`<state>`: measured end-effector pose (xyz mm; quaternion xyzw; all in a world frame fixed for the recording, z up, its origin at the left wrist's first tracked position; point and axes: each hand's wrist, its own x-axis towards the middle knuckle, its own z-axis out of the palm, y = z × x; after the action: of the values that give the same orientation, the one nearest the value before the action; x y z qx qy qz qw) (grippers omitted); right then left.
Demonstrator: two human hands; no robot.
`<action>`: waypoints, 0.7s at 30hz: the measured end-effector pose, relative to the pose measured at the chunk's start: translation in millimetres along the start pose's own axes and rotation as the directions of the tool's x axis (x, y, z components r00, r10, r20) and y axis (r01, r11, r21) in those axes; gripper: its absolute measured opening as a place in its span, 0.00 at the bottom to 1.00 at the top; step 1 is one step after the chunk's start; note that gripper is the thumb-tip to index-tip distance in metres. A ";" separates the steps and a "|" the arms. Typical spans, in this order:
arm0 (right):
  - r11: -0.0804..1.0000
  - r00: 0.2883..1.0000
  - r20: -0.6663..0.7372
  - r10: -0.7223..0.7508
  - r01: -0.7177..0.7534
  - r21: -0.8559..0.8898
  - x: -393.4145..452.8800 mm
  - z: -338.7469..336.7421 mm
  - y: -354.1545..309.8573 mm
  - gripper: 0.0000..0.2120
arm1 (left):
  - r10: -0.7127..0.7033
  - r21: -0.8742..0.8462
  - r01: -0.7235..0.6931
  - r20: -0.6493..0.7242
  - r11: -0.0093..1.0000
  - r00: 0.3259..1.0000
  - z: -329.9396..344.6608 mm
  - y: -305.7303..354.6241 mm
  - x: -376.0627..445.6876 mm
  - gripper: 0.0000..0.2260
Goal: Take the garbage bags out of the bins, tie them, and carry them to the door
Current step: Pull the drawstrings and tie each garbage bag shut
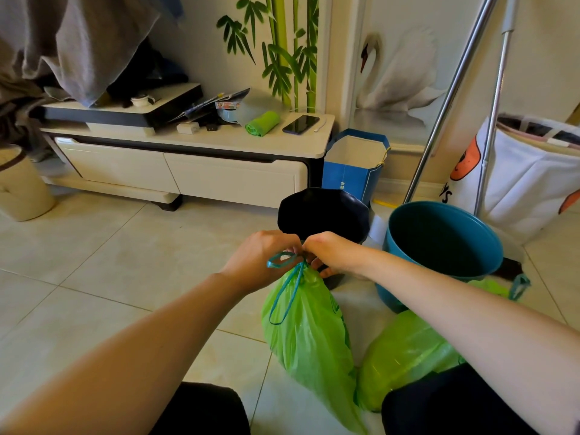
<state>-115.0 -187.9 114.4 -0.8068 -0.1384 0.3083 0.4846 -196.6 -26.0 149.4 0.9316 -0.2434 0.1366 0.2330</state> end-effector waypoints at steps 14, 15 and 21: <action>0.982 0.996 0.055 0.067 -0.056 -0.178 -5.6 -16.4 -11.1 0.12 | -0.016 0.024 0.016 0.010 1.000 1.000 1.8 -8.7 8.0 0.03; 0.977 0.996 0.052 0.071 -0.059 -0.204 -6.5 -16.3 -12.5 0.09 | -0.026 0.019 0.026 0.015 0.999 1.000 1.7 -8.7 8.4 0.03; 0.866 0.993 0.002 -0.117 0.103 -0.489 -9.4 -15.7 -14.6 0.17 | -0.083 0.013 0.083 0.054 0.997 0.995 -0.1 -13.1 10.1 0.05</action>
<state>-111.2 -196.5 135.9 -0.8979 -0.2507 0.2243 0.2838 -181.4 -19.8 148.4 0.9455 -0.2101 0.1026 0.2268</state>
